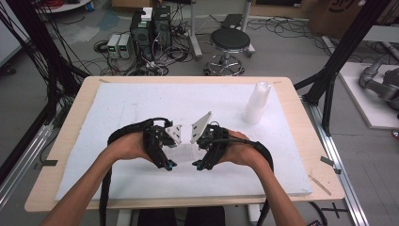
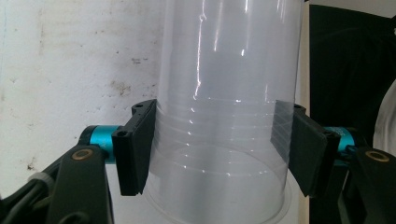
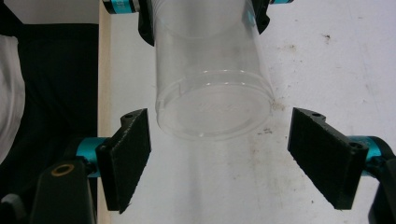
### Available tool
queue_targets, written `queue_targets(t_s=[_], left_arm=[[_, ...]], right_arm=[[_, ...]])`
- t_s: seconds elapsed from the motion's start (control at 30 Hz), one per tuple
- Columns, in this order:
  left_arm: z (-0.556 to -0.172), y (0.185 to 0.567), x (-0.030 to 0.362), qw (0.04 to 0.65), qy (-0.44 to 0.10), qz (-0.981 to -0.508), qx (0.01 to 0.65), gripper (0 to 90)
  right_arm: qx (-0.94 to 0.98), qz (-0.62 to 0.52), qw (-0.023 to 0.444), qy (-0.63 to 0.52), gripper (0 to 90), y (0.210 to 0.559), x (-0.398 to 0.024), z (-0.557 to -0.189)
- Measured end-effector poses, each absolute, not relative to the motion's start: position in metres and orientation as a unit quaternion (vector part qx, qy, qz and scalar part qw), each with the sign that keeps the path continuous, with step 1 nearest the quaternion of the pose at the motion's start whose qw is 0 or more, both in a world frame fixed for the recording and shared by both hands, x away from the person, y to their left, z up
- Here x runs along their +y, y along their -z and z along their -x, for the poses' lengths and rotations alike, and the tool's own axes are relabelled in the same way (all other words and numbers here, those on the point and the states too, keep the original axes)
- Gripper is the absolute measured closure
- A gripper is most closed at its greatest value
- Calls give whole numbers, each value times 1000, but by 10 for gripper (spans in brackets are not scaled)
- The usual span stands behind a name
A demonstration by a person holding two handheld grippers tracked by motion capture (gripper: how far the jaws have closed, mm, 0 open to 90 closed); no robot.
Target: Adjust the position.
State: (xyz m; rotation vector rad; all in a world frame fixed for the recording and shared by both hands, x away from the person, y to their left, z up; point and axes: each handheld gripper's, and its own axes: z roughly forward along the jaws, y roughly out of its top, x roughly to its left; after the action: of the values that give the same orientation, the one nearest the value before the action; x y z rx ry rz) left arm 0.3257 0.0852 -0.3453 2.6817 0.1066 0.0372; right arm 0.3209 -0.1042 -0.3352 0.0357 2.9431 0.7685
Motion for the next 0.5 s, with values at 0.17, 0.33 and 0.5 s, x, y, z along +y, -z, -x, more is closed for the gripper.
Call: queue_targets(t_s=[0.17,0.33,0.5], left_arm=[[-326,346,83,230,-9,-972,38,326],[-325,347,83,236,-5,-971,35,325],[-326,347,84,238,-5,-970,35,326]], right_arm=[[966,-11,44,-256,212,336,-103,-322],[965,-4,39,-260,256,336,-102,-322],[963,-9,35,-269,294,336,-102,-323]])
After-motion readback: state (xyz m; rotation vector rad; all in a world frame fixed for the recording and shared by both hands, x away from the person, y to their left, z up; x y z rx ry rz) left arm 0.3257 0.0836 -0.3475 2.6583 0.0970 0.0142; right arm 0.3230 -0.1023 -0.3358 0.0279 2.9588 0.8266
